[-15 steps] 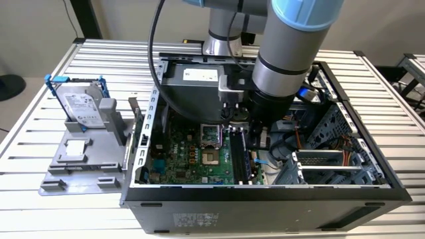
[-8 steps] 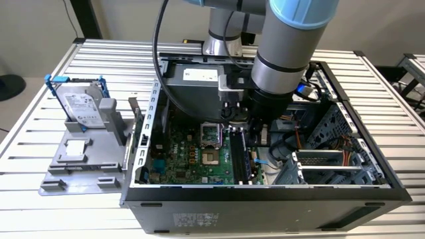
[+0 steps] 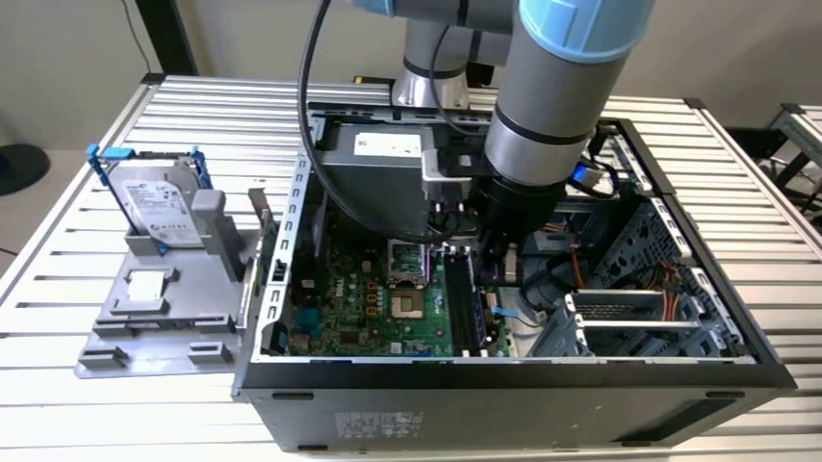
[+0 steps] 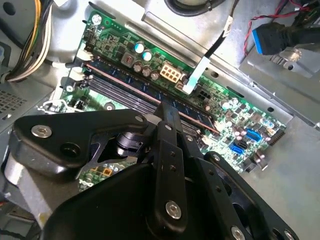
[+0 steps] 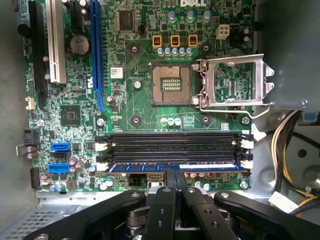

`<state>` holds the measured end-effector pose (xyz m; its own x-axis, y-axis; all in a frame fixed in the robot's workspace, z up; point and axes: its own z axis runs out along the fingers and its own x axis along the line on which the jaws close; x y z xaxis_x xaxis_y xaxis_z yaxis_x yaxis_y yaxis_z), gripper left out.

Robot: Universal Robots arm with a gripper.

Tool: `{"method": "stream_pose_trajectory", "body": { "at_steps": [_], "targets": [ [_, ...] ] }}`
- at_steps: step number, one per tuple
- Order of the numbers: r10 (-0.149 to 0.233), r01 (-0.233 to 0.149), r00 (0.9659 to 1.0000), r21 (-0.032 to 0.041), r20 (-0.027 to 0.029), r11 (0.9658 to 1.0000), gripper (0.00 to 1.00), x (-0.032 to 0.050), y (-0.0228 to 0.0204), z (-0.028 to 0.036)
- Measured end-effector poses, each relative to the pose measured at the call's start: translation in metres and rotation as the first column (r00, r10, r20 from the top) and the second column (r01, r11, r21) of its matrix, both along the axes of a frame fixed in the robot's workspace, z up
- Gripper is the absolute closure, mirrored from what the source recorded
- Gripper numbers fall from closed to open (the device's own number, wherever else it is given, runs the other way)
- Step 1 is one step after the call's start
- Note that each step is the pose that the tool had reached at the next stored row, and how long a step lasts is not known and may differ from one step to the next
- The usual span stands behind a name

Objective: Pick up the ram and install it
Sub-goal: 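Press down the ram until it locks into place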

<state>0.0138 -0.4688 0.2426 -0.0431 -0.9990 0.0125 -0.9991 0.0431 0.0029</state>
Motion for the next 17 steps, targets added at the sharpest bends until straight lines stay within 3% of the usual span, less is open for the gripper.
{"method": "stream_pose_trajectory", "body": {
  "at_steps": [14,16,17],
  "targets": [
    [0.000,0.000,1.0000,-0.0018,-0.0005,1.0000,1.00,0.0000,-0.0002,-0.0249],
    [0.000,0.000,1.0000,-0.0025,-0.0007,1.0000,1.00,0.0001,0.0002,-0.0226],
    [0.000,0.000,1.0000,0.0021,0.0005,1.0000,1.00,0.0001,0.0004,-0.0200]
  ]
}}
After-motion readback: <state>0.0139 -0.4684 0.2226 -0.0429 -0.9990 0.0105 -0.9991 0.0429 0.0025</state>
